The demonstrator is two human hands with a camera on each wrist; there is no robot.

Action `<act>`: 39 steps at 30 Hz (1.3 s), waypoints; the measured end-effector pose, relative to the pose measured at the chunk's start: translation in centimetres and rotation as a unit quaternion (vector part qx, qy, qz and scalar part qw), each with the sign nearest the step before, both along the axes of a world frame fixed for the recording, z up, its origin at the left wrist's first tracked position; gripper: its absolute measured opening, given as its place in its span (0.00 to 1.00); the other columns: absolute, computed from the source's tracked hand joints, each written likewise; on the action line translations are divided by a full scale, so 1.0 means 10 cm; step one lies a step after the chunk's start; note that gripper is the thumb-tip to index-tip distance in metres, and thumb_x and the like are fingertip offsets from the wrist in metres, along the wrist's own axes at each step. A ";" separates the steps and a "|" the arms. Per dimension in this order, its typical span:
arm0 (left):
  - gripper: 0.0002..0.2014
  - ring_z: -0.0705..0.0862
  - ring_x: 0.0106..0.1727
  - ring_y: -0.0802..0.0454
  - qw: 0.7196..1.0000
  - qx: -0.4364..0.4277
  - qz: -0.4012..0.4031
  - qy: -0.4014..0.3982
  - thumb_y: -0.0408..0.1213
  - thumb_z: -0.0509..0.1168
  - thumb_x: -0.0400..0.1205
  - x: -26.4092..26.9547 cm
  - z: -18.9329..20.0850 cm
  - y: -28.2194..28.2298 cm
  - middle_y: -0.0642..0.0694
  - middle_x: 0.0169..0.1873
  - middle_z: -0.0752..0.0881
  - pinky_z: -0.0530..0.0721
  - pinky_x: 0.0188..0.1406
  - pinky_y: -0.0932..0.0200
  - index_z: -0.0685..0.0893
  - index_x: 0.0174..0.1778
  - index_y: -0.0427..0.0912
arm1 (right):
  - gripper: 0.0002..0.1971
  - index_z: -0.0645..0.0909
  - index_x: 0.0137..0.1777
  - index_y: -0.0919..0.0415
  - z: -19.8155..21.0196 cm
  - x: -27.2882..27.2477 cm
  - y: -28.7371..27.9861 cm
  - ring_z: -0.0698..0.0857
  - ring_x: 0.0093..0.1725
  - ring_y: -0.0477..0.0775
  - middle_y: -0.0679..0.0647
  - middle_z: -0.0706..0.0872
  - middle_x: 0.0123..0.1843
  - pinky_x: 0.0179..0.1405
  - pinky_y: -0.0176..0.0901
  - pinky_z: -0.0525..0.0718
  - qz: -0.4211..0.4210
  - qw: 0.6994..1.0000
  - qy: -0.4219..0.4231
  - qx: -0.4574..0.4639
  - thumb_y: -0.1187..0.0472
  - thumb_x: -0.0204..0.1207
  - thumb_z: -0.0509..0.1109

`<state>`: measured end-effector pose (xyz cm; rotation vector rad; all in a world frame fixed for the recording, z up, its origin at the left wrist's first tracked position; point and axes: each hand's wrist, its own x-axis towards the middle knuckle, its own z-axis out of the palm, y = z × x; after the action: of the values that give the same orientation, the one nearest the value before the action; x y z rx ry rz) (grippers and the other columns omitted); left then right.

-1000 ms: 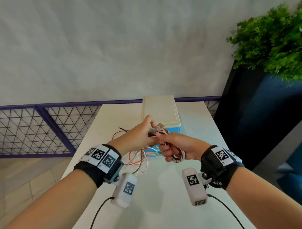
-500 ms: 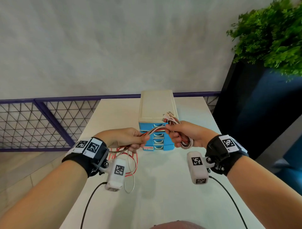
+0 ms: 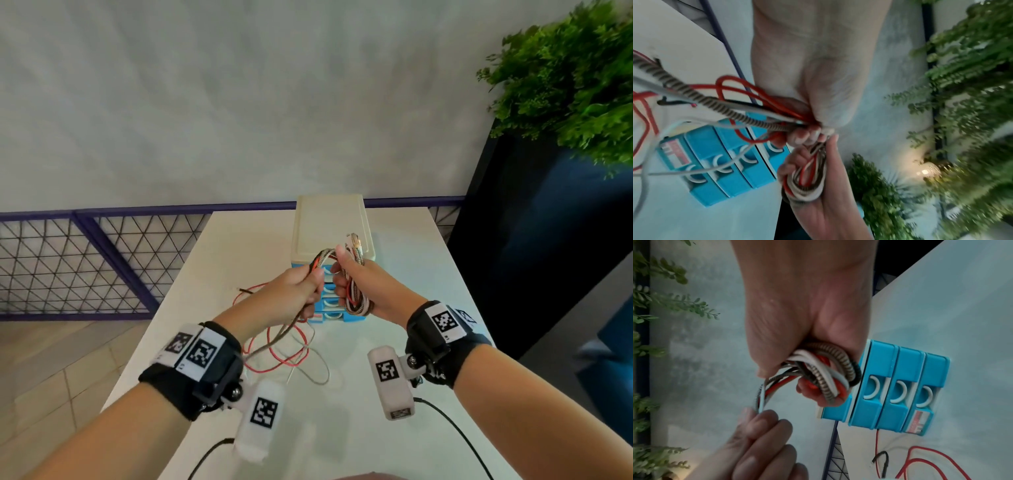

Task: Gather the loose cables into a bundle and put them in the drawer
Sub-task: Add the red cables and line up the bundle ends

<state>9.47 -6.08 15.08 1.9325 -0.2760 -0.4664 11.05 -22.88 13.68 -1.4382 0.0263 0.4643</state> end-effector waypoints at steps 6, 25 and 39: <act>0.16 0.79 0.33 0.53 0.976 0.160 0.007 -0.148 0.52 0.48 0.87 -0.11 -0.04 -0.18 0.50 0.34 0.80 0.78 0.37 0.51 0.74 0.47 0.45 | 0.49 0.79 0.65 0.69 -0.02 -0.03 0.08 0.86 0.57 0.62 0.70 0.85 0.58 0.62 0.53 0.84 -0.002 0.998 0.047 0.041 0.24 0.61 0.63; 0.09 0.84 0.31 0.56 0.956 0.245 -0.147 -0.070 0.41 0.55 0.87 -0.06 0.13 -0.24 0.50 0.35 0.85 0.83 0.39 0.58 0.76 0.52 0.39 | 0.12 0.79 0.41 0.63 0.02 -0.09 0.16 0.86 0.30 0.59 0.62 0.85 0.34 0.33 0.50 0.85 -0.043 0.998 -0.006 -0.047 0.55 0.79 0.70; 0.13 0.87 0.44 0.61 0.998 -0.025 0.050 -0.021 0.38 0.59 0.86 -0.01 -0.48 0.29 0.47 0.41 0.90 0.81 0.53 0.69 0.86 0.49 0.33 | 0.11 0.71 0.40 0.56 0.26 0.29 -0.05 0.80 0.23 0.50 0.50 0.75 0.23 0.27 0.42 0.82 -0.268 0.936 -0.022 0.228 0.60 0.84 0.65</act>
<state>9.33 -3.22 10.28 1.8987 -0.2154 -0.3512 13.93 -23.40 16.24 -0.9280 0.2536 -0.0195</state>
